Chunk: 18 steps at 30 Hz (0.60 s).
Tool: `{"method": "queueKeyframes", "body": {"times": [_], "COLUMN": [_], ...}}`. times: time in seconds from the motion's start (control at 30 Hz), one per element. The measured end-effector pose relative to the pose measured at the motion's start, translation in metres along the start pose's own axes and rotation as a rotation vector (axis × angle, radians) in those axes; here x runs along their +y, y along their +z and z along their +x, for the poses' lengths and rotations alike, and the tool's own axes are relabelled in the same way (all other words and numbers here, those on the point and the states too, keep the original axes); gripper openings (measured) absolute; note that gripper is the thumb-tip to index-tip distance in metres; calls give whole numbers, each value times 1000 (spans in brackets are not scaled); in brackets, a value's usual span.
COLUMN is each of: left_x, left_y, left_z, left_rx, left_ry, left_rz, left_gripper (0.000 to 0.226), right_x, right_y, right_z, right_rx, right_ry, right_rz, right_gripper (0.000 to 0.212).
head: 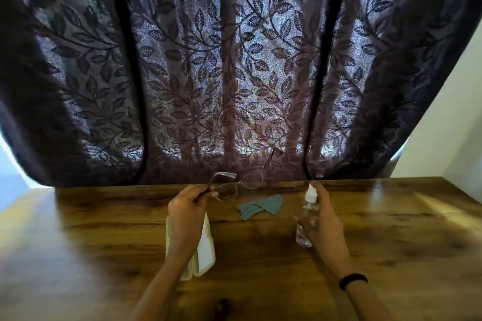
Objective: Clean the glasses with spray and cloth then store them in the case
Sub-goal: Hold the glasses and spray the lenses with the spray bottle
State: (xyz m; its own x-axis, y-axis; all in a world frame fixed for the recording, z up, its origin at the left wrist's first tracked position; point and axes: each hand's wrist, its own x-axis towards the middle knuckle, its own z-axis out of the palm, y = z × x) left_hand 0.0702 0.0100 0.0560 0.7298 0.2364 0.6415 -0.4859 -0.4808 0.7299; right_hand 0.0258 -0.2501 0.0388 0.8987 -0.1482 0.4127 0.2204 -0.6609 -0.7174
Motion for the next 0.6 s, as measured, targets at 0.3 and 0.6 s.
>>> {"method": "queueKeyframes", "body": {"times": [0.3,0.6], "left_x": [-1,1], "left_y": [0,-4], "left_z": [-3,-1], "left_rx": [15,11], "left_ry": [0,21], "left_rz": [25,22], "left_gripper": [16,17], "right_x": [15,-2], "right_y": [1,4], "right_z": [-11,-19], "right_rx": [81,281], "right_ry": [-5,-114], "right_rz": [45,-96], "right_gripper": [77,74]}}
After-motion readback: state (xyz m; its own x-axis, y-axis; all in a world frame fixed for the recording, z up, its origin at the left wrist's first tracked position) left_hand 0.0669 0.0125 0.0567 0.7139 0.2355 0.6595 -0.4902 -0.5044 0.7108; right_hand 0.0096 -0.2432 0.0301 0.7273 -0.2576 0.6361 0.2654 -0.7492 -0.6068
